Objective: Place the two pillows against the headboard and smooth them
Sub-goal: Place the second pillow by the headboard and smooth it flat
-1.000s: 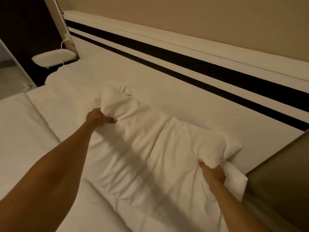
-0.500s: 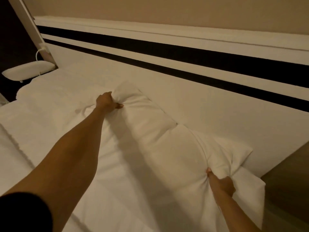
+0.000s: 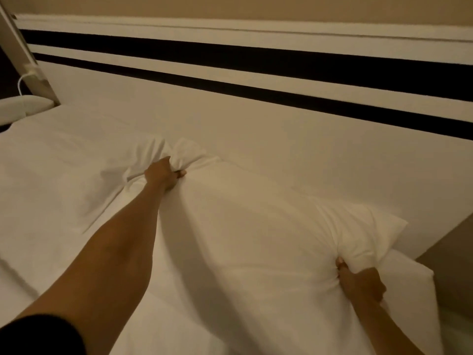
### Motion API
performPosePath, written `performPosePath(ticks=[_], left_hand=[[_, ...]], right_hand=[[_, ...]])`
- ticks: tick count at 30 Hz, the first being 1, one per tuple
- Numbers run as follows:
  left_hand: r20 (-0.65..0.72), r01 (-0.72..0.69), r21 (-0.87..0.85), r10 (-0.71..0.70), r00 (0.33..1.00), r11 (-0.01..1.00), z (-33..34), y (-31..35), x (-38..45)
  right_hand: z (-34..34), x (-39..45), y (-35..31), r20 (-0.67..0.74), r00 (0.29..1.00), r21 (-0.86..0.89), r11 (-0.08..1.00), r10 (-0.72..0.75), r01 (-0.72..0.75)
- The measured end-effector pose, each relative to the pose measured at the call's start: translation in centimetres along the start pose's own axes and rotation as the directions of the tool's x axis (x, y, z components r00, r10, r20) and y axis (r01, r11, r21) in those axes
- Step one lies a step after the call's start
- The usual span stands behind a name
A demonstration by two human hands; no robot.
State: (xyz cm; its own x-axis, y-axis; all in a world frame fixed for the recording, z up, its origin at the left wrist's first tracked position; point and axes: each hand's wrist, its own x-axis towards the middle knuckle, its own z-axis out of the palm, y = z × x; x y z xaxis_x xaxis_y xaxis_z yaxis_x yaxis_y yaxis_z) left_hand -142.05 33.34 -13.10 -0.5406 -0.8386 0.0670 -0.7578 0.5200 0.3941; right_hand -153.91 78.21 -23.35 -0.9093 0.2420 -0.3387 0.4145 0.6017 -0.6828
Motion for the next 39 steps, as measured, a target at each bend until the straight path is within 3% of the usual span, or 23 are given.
performPosePath(ticks=[4,9,11,15,19,23,26,30,33,35,39], left_hand=[[-0.059,-0.051,-0.040,0.048,0.997,0.998,1.2,0.6,1.8],[0.099,0.103,0.050,-0.108,0.989,0.993,4.6,-3.1,1.4],[0.104,0.102,0.107,-0.113,0.988,0.989,5.0,-3.6,1.1],[0.090,0.016,0.131,-0.028,0.996,0.991,4.5,-2.5,0.6],[0.147,-0.101,0.101,0.086,0.985,0.990,4.3,-0.1,-0.9],[0.236,-0.288,0.082,0.262,0.936,0.954,4.9,3.4,-1.9],[0.221,-0.423,0.045,0.404,0.888,0.905,4.9,7.2,-3.5],[0.313,-0.587,0.065,0.542,0.780,0.807,7.0,10.6,-5.4],[0.360,-0.641,0.003,0.597,0.717,0.767,9.2,11.1,-7.4],[0.334,-0.639,-0.040,0.613,0.716,0.768,10.4,10.1,-7.4],[0.305,-0.625,-0.005,0.596,0.743,0.781,11.1,7.9,-4.6]], right_hand=[[0.4,0.4,0.5,0.009,1.000,-0.017,1.000,-0.006,0.006],[0.2,0.1,0.3,0.008,1.000,0.000,1.000,-0.005,0.005],[0.2,-0.5,0.0,0.005,1.000,0.026,1.000,0.003,-0.003],[-0.1,-1.8,-0.7,-0.062,0.995,-0.040,0.996,-0.079,0.077],[-0.6,-3.2,-0.7,-0.089,0.950,-0.271,0.925,-0.299,0.266],[-0.9,-4.0,-1.8,-0.129,0.879,-0.388,0.839,-0.460,0.382],[-0.5,-4.9,-4.0,-0.135,0.828,-0.405,0.793,-0.544,0.455],[2.6,-6.6,-8.0,-0.048,0.733,-0.410,0.683,-0.679,0.605],[6.1,-7.9,-10.5,0.074,0.689,-0.384,0.617,-0.721,0.687],[8.2,-7.8,-10.7,0.156,0.675,-0.424,0.569,-0.721,0.705],[9.2,-5.5,-9.5,0.161,0.745,-0.471,0.613,-0.647,0.634]])
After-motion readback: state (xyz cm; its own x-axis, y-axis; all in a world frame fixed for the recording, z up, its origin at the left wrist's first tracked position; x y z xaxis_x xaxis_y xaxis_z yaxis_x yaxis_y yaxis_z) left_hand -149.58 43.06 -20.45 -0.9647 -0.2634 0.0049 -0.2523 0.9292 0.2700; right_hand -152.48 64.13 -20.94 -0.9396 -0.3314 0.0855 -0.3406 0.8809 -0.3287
